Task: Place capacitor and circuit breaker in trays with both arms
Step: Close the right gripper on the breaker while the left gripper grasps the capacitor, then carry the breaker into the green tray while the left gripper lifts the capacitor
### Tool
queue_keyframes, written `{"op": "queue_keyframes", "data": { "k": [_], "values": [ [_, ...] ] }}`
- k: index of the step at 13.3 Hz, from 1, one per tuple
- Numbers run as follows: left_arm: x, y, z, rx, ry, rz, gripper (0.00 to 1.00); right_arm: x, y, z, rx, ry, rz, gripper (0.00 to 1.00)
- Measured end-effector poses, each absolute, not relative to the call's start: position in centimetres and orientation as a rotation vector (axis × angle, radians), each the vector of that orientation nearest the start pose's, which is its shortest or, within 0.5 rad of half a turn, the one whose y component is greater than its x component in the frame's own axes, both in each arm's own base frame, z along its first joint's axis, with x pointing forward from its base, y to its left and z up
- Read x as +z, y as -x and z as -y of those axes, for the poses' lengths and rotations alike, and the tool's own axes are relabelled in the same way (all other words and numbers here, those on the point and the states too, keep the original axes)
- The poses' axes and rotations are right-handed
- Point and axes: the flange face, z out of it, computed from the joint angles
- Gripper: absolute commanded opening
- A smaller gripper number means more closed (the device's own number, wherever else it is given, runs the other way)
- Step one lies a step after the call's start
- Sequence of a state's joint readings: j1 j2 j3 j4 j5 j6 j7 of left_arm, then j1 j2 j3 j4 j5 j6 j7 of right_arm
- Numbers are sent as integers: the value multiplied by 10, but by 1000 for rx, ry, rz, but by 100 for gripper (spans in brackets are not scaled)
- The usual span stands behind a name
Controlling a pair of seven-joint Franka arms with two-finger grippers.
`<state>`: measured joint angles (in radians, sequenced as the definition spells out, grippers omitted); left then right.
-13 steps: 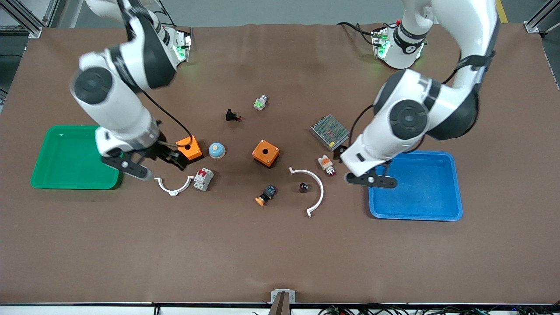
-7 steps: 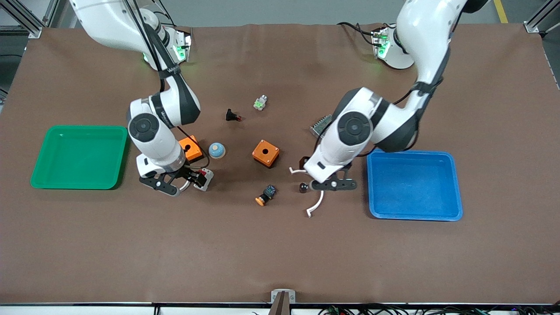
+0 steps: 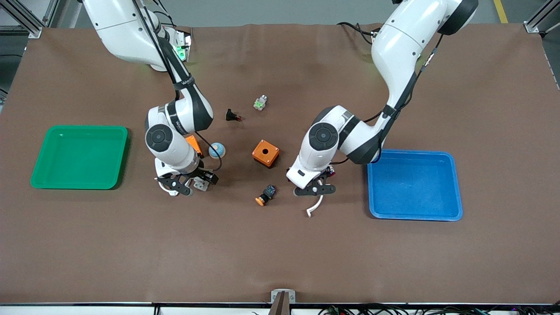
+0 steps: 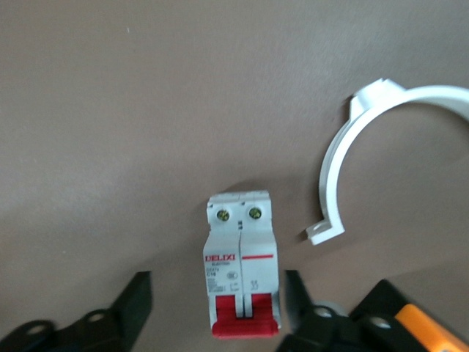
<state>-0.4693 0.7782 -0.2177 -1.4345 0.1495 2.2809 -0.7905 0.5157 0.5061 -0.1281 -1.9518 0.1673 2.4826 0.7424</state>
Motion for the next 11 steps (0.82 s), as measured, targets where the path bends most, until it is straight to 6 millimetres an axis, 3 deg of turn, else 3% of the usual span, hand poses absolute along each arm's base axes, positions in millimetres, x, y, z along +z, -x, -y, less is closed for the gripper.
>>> {"op": "queue_keyframes", "data": {
  "k": [4, 7, 9, 11],
  "values": [
    [215, -592, 437, -110, 3212, 100, 67, 220, -575, -238, 3, 3003, -724, 8],
    [204, -594, 437, -122, 3206, 99, 61, 229, -578, -230, 57, 3018, -741, 4],
    [203, -593, 437, -122, 3205, 100, 57, 266, -592, -197, 83, 3024, -715, 4],
    [201, -593, 438, -118, 3203, 117, 57, 315, -603, -132, 105, 3015, -659, 4]
  ]
}}
